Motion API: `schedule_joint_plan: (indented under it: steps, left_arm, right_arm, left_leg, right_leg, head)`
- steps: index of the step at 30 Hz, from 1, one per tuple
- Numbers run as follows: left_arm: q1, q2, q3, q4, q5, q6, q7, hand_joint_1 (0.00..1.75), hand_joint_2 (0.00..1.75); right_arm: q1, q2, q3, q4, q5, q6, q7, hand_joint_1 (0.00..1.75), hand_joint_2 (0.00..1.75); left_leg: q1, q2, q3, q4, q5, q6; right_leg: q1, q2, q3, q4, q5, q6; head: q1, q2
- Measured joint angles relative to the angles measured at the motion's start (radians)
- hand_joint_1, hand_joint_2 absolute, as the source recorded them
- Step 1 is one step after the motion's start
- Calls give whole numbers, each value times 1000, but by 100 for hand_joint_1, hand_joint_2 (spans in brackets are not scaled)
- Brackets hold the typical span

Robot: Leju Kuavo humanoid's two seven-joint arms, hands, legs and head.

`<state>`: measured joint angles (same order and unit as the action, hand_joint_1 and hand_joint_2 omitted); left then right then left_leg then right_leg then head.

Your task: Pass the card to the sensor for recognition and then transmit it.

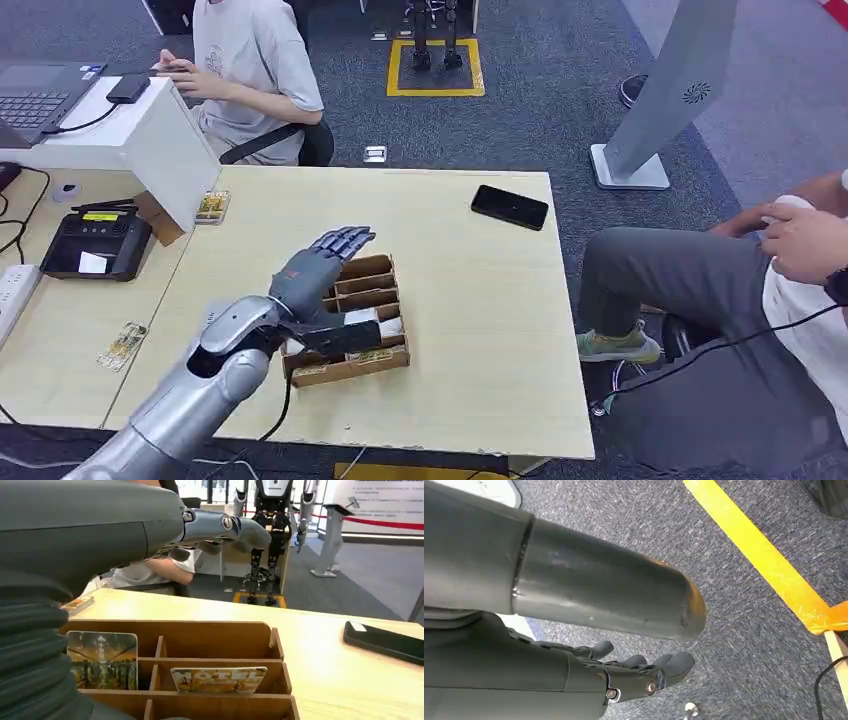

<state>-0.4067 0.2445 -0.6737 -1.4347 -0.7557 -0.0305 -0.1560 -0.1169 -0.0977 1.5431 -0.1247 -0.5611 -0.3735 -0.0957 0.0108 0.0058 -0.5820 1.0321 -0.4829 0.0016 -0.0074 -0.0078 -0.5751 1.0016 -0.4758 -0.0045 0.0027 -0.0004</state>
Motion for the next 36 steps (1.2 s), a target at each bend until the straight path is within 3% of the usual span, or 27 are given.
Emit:
schedule_joint_plan:
  steps: [25,26,27,28,36]
  left_arm:
    - [4,-14,-1,26,-5,3,0,0,175]
    - [4,-14,-1,26,-6,4,1,26,175]
    - [4,-14,-1,26,-7,6,1,175,175]
    - [4,-14,-1,26,-7,7,1,169,175]
    - [4,-13,-1,26,-10,7,1,175,175]
  right_arm:
    - [-5,0,9,0,1,1,2,0,0]
    - [-5,0,9,0,1,1,2,0,0]
    - [-5,0,9,0,1,1,2,0,0]
    - [-5,0,9,0,1,1,2,0,0]
    - [-5,0,9,0,1,0,0,0,0]
  left_leg:
    - [0,0,0,0,0,0]
    - [0,0,0,0,0,0]
    - [0,0,0,0,0,0]
    - [0,0,0,0,0,0]
    - [0,0,0,0,0,0]
  right_leg:
    - [0,0,0,0,0,0]
    - [0,0,0,0,0,0]
    - [0,0,0,0,0,0]
    - [0,0,0,0,0,0]
    - [0,0,0,0,0,0]
  head:
    - [0,0]
    - [0,0]
    - [0,0]
    - [0,0]
    - [0,0]
